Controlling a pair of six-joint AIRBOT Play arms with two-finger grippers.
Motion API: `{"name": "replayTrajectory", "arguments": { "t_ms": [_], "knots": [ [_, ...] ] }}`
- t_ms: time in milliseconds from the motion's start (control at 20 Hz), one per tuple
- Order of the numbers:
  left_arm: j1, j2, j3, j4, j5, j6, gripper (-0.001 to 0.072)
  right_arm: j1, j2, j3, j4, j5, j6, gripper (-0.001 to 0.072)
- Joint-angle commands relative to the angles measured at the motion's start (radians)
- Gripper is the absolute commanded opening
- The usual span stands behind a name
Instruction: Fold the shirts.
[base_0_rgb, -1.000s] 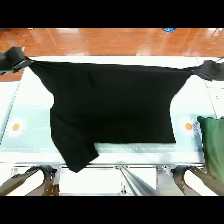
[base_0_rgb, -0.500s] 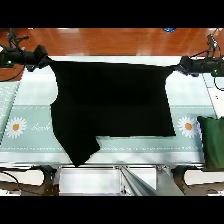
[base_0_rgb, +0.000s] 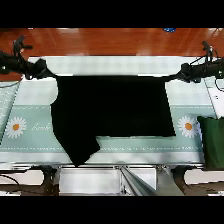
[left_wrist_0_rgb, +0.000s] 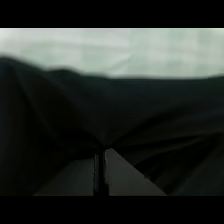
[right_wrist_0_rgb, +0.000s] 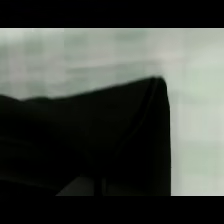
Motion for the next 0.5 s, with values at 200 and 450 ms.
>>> {"name": "replayTrajectory", "arguments": {
  "t_ms": [200,450],
  "knots": [
    [0.019,0.102,-0.397,0.010,0.067,0.076,0.0028,-0.003,0.014,-0.160,-0.042,0.032,0.000,0.0024],
    [0.008,0.102,-0.429,-0.062,0.153,0.076,0.0028,-0.003,0.014,-0.194,-0.004,-0.030,0.000,0.0024]
  ]
}}
